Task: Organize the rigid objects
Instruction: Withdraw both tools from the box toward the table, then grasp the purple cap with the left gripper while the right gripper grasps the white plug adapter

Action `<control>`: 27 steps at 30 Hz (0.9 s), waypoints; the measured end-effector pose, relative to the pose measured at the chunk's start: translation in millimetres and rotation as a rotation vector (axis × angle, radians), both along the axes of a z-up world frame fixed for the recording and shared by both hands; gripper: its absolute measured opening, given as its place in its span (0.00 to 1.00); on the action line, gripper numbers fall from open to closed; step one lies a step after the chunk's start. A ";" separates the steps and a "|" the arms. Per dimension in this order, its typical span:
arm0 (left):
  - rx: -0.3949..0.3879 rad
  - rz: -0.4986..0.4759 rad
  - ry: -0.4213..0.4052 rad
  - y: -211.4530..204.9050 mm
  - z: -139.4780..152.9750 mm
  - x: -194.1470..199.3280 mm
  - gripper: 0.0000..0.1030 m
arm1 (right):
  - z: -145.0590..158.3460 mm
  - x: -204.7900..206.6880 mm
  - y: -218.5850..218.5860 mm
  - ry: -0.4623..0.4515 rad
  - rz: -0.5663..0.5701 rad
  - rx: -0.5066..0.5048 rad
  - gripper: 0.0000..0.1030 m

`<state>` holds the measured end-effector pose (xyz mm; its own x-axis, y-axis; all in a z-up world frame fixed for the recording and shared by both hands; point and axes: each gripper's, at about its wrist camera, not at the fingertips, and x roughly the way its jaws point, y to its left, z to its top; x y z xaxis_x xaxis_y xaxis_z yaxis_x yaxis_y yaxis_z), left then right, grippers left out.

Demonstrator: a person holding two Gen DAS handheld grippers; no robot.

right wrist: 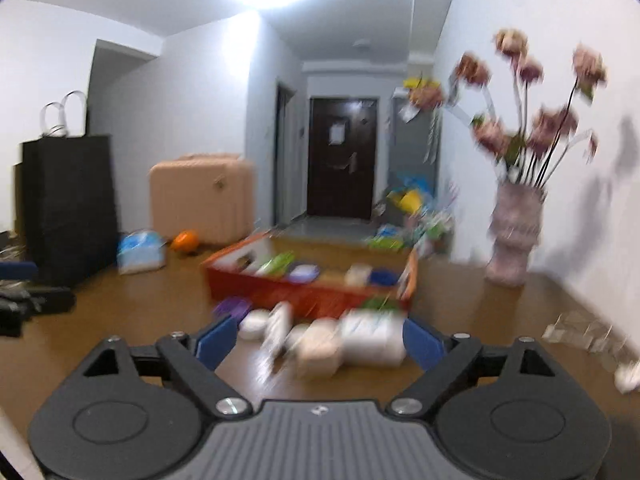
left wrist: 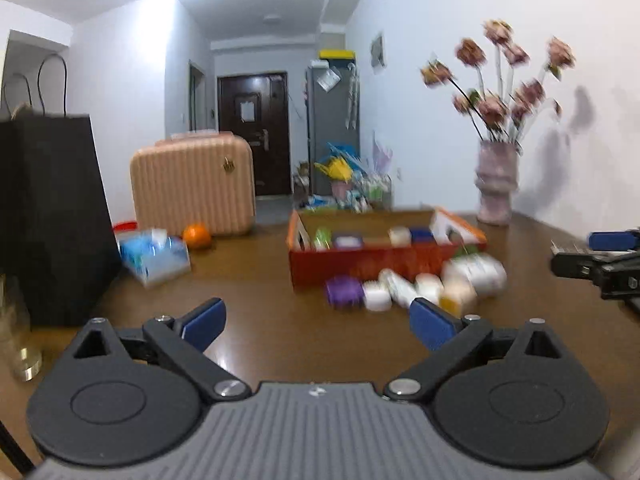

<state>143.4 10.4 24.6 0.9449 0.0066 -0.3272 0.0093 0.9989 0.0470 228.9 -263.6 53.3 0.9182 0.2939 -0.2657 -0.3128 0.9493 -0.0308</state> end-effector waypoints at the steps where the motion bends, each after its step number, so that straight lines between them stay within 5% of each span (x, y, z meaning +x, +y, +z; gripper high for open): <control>1: 0.009 -0.007 0.006 -3.4 -7.4 -8.7 0.97 | -7.9 -8.6 0.6 0.023 0.021 0.010 0.88; 5: 0.085 -0.047 0.036 -14.9 -23.9 -24.0 0.97 | -36.2 -36.2 2.6 0.097 0.053 0.031 0.91; 14: 0.042 -0.045 0.112 -16.5 -38.8 0.7 0.97 | -63.1 -48.1 5.6 0.189 0.048 0.032 0.81; 21: 0.010 -0.049 0.165 -10.5 -46.4 53.8 0.97 | -67.4 -8.5 2.3 0.250 0.025 0.053 0.60; 27: -0.037 -0.040 0.202 1.6 -47.4 134.5 0.90 | -70.3 49.6 13.1 0.316 0.012 0.106 0.59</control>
